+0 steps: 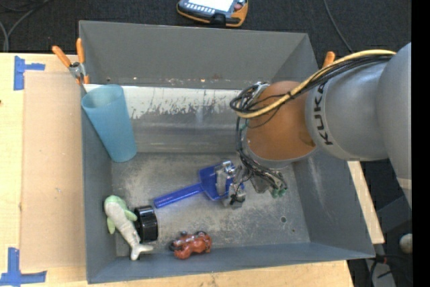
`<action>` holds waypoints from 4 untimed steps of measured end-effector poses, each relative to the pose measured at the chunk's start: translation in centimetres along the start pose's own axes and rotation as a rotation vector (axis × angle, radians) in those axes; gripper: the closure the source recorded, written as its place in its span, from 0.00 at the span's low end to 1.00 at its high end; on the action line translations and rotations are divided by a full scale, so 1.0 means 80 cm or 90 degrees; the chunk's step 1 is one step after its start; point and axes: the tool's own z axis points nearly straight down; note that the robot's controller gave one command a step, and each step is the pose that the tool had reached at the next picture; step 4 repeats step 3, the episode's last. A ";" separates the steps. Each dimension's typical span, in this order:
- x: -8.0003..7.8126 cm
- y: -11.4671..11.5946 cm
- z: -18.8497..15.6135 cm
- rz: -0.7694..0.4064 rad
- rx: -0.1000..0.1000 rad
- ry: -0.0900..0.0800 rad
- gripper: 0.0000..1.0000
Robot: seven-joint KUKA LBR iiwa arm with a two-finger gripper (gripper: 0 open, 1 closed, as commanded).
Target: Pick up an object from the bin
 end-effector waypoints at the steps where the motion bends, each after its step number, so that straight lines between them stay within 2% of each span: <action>1: 0.000 0.000 0.000 0.000 0.000 0.000 1.00; 2: -0.013 0.002 -0.100 -0.001 0.001 -0.005 1.00; 3: -0.009 0.015 -0.200 -0.008 -0.001 0.003 1.00; 4: -0.009 0.015 -0.200 -0.008 -0.001 0.003 1.00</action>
Offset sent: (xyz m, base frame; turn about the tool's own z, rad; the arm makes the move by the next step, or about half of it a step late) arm 0.0067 0.0038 0.0769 -0.0047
